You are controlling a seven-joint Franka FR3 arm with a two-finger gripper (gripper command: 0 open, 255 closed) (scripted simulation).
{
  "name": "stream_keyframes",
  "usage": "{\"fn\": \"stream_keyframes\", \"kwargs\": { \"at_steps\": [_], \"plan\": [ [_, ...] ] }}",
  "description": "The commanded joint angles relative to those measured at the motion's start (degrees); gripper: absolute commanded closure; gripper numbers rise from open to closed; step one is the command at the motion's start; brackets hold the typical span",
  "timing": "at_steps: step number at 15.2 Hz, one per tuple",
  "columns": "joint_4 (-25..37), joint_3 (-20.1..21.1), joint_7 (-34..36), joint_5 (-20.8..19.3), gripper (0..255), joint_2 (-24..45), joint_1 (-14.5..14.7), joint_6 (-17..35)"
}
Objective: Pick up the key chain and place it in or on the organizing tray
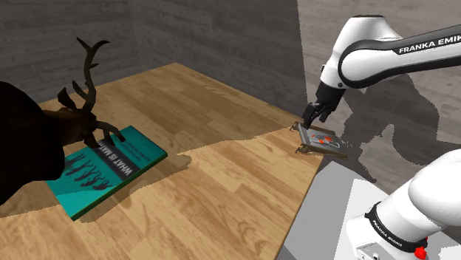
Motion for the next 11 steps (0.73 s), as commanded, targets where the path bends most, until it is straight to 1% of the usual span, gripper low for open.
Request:
{"fn": "stream_keyframes", "kwargs": {
  "at_steps": [1,3,11],
  "plan": [
    [1.9,-0.1,0.0,-0.1,0,-1.6,0.0,-3.6],
    [4.6,-0.3,0.0,-0.2,0,-2.9,0.0,-7.6],
    [4.6,-0.3,0.0,-0.2,0,-2.9,0.0,-7.6]
  ]
}}
